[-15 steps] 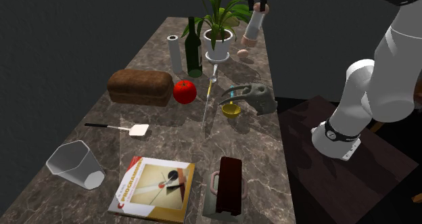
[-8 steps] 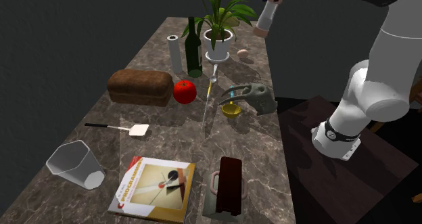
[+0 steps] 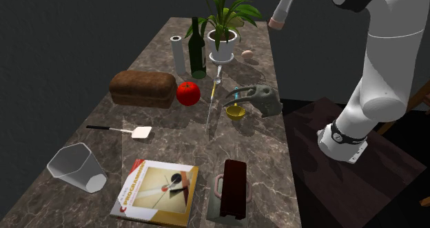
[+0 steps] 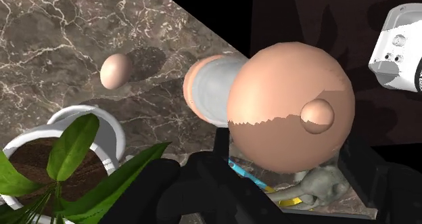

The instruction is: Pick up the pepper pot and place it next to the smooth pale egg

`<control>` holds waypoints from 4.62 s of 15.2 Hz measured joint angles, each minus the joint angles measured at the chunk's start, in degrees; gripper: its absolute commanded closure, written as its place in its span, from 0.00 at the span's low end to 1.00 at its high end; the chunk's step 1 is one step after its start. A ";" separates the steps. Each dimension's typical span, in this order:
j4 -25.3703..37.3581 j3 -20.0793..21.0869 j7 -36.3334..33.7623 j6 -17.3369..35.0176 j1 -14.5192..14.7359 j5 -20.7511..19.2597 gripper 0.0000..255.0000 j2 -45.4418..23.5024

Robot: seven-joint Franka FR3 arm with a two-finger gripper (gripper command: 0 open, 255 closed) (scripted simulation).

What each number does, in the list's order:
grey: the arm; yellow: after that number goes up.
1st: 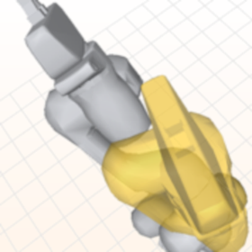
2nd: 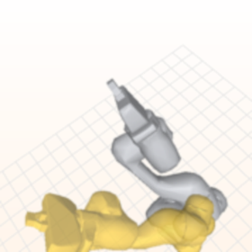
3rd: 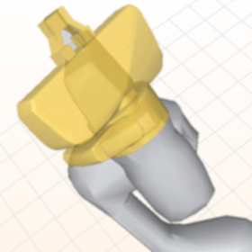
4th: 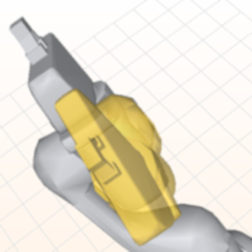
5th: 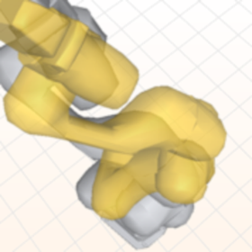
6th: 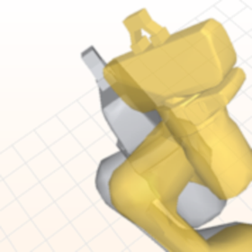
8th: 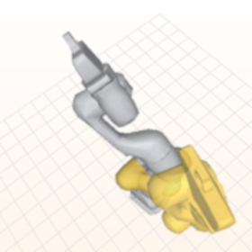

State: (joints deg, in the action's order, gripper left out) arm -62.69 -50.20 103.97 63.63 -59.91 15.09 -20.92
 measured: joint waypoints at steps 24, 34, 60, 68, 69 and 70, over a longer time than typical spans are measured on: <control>-26.79 -0.27 -1.51 21.26 7.90 -5.17 1.00 7.00; -34.53 0.07 -1.29 28.94 8.73 -4.97 1.00 6.99; -42.07 1.10 0.56 38.46 8.19 -2.39 0.00 3.88; -34.41 0.81 0.37 31.23 7.02 -2.58 0.00 3.45; -34.35 0.81 0.36 31.16 7.02 -2.58 0.00 3.44; -34.32 0.81 0.36 31.13 7.02 -2.58 0.00 3.44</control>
State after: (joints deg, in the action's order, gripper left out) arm -97.00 -49.39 104.33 94.76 -52.90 12.51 -17.49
